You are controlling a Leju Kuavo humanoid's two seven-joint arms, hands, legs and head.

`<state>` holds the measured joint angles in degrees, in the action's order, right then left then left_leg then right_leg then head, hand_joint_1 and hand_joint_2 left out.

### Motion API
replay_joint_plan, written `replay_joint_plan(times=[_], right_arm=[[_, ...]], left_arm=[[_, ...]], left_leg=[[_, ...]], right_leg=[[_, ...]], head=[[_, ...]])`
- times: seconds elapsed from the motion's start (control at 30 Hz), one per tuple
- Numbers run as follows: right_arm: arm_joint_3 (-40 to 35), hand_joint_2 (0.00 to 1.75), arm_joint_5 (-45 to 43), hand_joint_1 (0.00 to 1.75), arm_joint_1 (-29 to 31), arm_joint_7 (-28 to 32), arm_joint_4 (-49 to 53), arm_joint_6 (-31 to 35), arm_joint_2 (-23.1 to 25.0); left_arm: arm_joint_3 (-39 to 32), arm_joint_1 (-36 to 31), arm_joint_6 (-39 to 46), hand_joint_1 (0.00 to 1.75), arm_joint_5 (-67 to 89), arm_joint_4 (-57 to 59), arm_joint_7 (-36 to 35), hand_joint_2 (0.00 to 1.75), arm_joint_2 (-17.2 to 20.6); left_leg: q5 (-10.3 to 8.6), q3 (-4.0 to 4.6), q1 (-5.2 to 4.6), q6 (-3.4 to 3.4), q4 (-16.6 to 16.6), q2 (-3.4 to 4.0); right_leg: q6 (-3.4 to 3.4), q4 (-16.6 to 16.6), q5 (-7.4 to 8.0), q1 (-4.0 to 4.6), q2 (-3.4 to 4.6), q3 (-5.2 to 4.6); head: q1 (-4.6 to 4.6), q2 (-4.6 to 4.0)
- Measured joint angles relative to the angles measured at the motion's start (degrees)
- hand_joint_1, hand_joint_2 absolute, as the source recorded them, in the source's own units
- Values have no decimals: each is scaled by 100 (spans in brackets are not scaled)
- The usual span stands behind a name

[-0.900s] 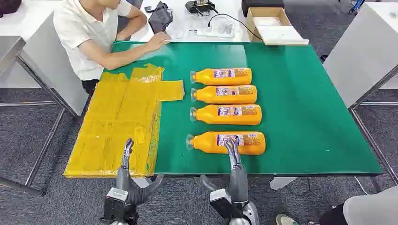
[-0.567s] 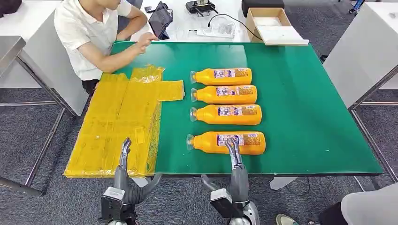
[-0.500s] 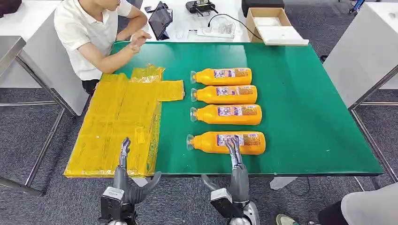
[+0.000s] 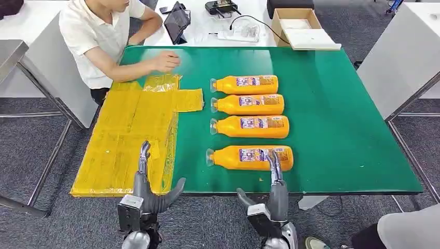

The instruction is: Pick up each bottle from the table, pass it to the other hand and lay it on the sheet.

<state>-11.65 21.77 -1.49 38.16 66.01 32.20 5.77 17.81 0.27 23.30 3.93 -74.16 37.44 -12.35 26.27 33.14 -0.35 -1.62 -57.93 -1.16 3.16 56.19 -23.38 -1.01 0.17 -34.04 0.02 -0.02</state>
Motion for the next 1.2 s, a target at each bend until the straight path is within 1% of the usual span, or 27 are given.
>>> replay_joint_plan(times=[0.03,0.1,0.23,0.3,0.33,0.43,0.57,0.83,1.07,1.13,1.2], right_arm=[[-2,175,362,0,84,-28,-86,232,-64],[2,175,963,0,283,-123,-263,384,-250],[63,175,1724,0,754,-521,-635,397,-637],[76,175,2257,0,1006,-901,-889,376,-866],[76,175,2406,0,1112,-1055,-997,360,-946],[74,175,2683,0,1355,-1266,-1291,319,-1133],[66,175,2958,0,1545,-1445,-1618,321,-1259],[42,175,3051,0,1695,-1560,-1928,286,-1312],[-48,175,2923,0,1785,-1749,-2123,-246,-1277],[-88,175,2986,0,1809,-1902,-2193,-302,-1273],[-138,175,3157,0,1883,-2208,-2300,-326,-1273]], left_arm=[[48,-51,-7,0,-11,49,-7,175,-2],[144,-152,-61,0,-15,160,-13,175,-11],[315,-281,-151,0,-53,374,24,175,-50],[408,-320,-179,0,-112,446,28,175,-61],[441,-334,-181,0,-112,468,28,175,-68],[507,-346,-181,0,-120,512,26,175,-79],[559,-346,-177,0,-120,521,26,175,-79],[564,-346,-175,0,-122,521,22,175,-79],[586,-330,-181,0,-103,518,-22,175,-79],[603,-327,-199,0,-94,518,-48,175,-79],[605,-327,-234,0,-87,518,-85,175,-79]], left_leg=[[0,0,0,0,0,0],[-1,-1,-1,-1,0,1],[-6,-2,-11,-8,-2,0],[-6,-2,-14,-9,-3,0],[-6,-2,-14,-9,-4,-1],[-6,-1,-14,-9,-4,-2],[-5,1,-12,-9,-4,-2],[-6,2,-12,-9,-3,-3],[-6,4,-13,-9,-3,-5],[-6,4,-13,-9,-3,-4],[-5,4,-13,-9,-3,-2]], right_leg=[[0,0,0,0,0,0],[1,0,1,-1,0,3],[11,0,9,-12,0,5],[12,0,10,-16,1,4],[13,0,10,-16,1,4],[13,0,9,-16,0,4],[13,1,8,-14,0,1],[12,1,8,-14,0,2],[12,1,8,-16,-1,3],[12,1,8,-15,-1,2],[12,1,8,-15,0,2]], head=[[-2,2],[0,2],[0,2],[0,0],[2,2],[0,2],[-2,0],[0,2],[-2,0],[0,2],[-2,2]])
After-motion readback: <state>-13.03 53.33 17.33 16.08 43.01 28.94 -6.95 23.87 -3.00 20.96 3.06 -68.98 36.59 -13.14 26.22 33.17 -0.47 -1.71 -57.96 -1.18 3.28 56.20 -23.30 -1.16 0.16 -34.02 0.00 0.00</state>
